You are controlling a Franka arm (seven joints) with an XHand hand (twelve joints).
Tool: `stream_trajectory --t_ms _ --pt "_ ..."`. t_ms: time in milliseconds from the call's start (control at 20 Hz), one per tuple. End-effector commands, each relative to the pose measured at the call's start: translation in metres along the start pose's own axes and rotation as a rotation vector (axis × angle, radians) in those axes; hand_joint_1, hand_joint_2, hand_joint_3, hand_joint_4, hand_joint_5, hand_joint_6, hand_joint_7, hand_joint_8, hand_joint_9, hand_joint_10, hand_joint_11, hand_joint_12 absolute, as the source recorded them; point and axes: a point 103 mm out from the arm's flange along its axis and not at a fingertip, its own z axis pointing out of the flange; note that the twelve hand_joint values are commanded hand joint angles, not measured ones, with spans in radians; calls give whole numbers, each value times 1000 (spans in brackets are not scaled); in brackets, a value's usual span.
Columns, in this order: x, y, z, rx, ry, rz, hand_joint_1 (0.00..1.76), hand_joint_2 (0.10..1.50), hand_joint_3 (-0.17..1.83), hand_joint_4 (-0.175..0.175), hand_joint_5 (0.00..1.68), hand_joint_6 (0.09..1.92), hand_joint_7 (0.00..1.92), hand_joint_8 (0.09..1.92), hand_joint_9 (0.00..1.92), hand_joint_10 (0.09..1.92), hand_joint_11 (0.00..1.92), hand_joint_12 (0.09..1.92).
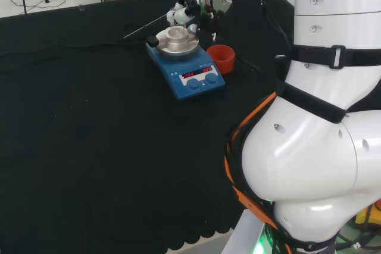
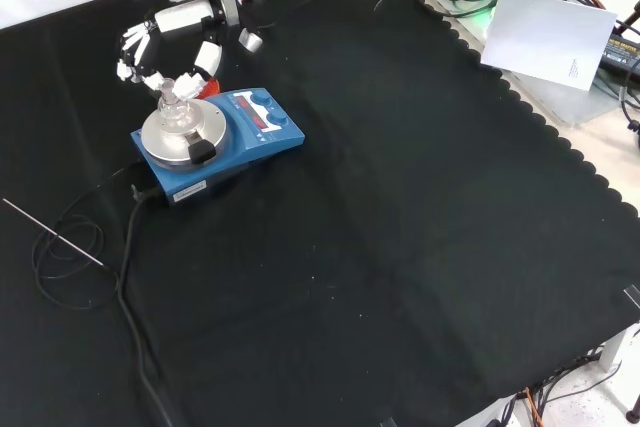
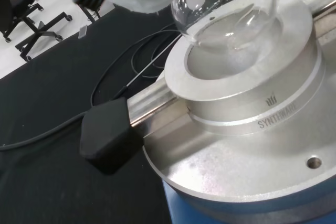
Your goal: Place the round-bottom flask on the heater.
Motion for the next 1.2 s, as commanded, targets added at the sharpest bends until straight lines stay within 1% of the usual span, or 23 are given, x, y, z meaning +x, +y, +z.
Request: stream_trajectory --t_ms 50,400,750,1200 --pt "-4 3 6 8 2 8 1055 764 845 -5 926 1352 360 719 523 736 134 1362" --pt "-9 6 8 9 -4 23 1054 763 847 -5 926 1354 360 719 523 736 134 1363" --pt "-12 6 10 9 4 24 1054 762 849 -4 926 1354 359 718 523 737 135 1363" --pt "-11 4 8 4 -3 23 1054 761 851 -4 926 1355 357 718 521 737 135 1363"
